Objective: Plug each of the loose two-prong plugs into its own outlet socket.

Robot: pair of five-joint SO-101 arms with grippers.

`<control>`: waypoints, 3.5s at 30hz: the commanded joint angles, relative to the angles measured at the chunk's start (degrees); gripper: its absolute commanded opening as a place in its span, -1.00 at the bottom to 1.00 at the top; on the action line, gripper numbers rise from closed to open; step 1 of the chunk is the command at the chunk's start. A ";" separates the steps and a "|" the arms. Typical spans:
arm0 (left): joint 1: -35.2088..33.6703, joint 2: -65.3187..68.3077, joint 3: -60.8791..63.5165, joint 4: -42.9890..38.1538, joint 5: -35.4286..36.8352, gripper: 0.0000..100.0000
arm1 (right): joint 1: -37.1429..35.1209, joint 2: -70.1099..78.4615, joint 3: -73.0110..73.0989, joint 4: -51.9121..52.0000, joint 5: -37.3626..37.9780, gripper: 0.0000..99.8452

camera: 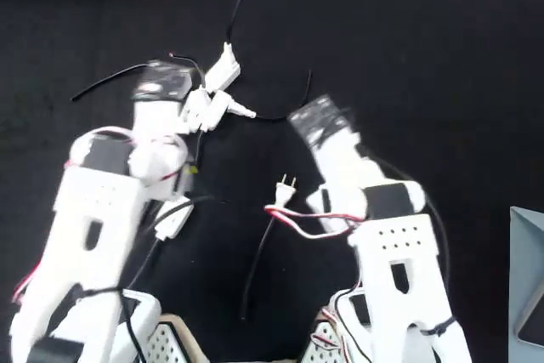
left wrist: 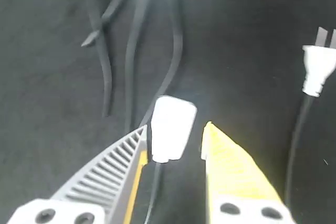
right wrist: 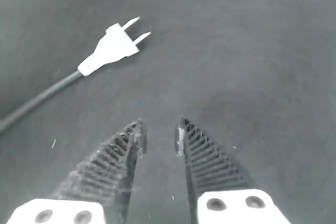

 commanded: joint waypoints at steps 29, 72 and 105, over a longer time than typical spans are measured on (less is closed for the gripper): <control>-27.30 -12.22 26.68 -17.05 0.00 -0.66 | -33.67 23.43 -0.48 -2.99 17.93 -0.22; -27.30 -12.75 28.18 -17.05 -0.09 -0.66 | -2.37 54.29 -38.29 -7.30 0.18 -0.95; -27.12 -12.66 28.26 -17.14 -0.09 -0.66 | 6.15 54.29 -24.22 -2.37 -6.51 -0.56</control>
